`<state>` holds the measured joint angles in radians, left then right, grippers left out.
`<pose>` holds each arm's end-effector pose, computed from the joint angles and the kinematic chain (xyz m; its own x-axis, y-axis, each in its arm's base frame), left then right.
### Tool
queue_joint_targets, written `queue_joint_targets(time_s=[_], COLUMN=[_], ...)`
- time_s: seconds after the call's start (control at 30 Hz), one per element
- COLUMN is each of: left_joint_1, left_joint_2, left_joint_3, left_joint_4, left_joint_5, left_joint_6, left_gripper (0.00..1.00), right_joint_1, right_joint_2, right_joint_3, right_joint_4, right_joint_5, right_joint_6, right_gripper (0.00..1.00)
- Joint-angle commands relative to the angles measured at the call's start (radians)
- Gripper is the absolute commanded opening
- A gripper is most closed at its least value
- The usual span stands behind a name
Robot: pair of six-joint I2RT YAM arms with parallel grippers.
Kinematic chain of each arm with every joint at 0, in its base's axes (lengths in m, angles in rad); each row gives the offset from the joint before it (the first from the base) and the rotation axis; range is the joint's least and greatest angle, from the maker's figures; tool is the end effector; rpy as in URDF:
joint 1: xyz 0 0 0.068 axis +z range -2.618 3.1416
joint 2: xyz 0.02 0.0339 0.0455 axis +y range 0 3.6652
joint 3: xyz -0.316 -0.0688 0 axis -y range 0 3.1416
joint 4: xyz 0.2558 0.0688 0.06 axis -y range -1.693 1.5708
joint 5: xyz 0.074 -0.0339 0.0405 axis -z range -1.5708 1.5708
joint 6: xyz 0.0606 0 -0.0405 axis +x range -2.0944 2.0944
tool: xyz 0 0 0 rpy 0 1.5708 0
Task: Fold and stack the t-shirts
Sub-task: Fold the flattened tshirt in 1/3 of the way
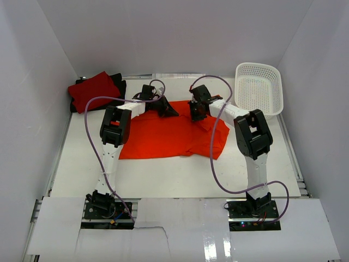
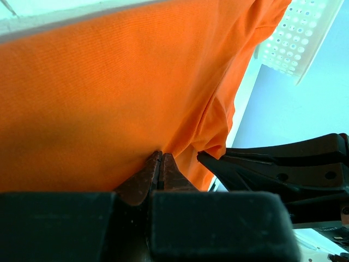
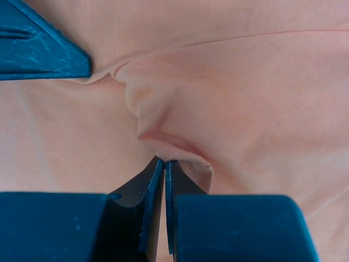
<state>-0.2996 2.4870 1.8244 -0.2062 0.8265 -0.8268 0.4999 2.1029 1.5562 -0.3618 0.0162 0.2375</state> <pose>0.5444 -0.2148 0.1080 -0.9751 -0.2205 -0.0241 -0.0940 0.5092 -0.8555 0.4505 0.2449 0.1979 -0.7834 -0.1598 -0.6007 -0.2945 0.9465 0.1323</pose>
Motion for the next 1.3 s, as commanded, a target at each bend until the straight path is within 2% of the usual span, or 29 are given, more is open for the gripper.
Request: queue_joint_targets(time_s=[0.0, 0.3, 0.6, 0.7, 0.77, 1.0, 1.13, 1.27], left_joint_1=[-0.006, -0.006, -0.004, -0.006, -0.006, -0.004, -0.006, -0.004], left_joint_2=[-0.039, -0.045, -0.048, -0.048, -0.051, -0.051, -0.048, -0.048], left_joint_3=[-0.011, -0.016, -0.014, -0.014, -0.014, -0.016, -0.013, -0.01], left_joint_4=[-0.059, -0.061, -0.062, -0.067, -0.068, -0.079, -0.078, -0.079], left_joint_5=[-0.046, -0.046, -0.044, -0.046, -0.046, -0.049, -0.049, -0.052], left_joint_6=[0.037, 0.035, 0.035, 0.038, 0.04, 0.048, 0.045, 0.045], left_gripper=[0.0, 0.0, 0.0, 0.0, 0.0, 0.0, 0.0, 0.0], right_joint_1=[-0.024, -0.148, -0.244, -0.265, -0.28, -0.304, -0.297, -0.294], right_joint_2=[-0.052, -0.098, -0.048, -0.012, 0.003, 0.089, 0.072, 0.016], right_joint_3=[0.025, -0.021, -0.113, -0.148, -0.165, -0.018, -0.053, -0.116], right_joint_4=[0.04, 0.067, 0.254, 0.406, 0.513, 0.489, 0.506, 0.456], right_joint_5=[-0.073, -0.335, -0.729, -0.835, -0.867, -0.918, -0.934, -0.932], right_joint_6=[0.037, 0.198, 0.431, 0.55, 0.601, 0.631, 0.674, 0.619], right_gripper=[0.08, 0.08, 0.08, 0.08, 0.08, 0.08, 0.08, 0.08])
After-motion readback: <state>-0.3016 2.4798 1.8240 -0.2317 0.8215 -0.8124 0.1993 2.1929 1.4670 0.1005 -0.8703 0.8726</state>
